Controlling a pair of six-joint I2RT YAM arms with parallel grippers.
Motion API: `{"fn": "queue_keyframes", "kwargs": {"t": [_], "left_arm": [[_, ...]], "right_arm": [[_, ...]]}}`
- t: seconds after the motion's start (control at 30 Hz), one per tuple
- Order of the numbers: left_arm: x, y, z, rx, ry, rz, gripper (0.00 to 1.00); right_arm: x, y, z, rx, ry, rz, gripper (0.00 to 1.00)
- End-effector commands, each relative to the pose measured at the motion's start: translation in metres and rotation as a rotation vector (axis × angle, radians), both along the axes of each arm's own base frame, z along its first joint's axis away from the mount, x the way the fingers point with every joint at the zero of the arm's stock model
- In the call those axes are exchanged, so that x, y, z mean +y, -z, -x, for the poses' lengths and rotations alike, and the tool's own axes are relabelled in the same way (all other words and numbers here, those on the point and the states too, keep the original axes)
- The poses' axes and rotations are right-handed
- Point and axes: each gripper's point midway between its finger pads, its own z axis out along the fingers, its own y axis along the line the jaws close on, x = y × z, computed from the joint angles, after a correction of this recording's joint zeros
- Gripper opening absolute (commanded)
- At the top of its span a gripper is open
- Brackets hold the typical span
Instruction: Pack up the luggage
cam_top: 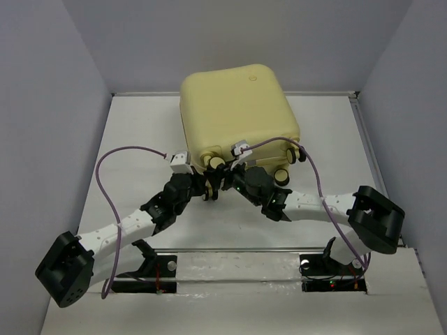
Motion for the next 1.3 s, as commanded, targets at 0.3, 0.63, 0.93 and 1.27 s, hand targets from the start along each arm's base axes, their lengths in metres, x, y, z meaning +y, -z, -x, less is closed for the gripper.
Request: {"fn": "queue_keyframes", "kwargs": {"t": [0.3, 0.63, 0.93, 1.27], "left_arm": [[0.062, -0.031, -0.013, -0.118, -0.27, -0.03, 0.06], [0.119, -0.019, -0.046, -0.049, -0.424, -0.043, 0.06], [0.092, -0.077, -0.061, -0.154, -0.345, 0.164, 0.06], [0.106, -0.222, 0.03, -0.404, -0.183, 0.275, 0.99]], "right_arm": [[-0.017, -0.075, 0.026, -0.096, -0.028, -0.207, 0.07], [-0.061, -0.058, 0.048, -0.077, -0.023, -0.164, 0.07], [-0.04, -0.042, 0.07, -0.038, -0.176, -0.113, 0.07], [-0.019, -0.056, 0.079, -0.033, -0.188, -0.002, 0.73]]}}
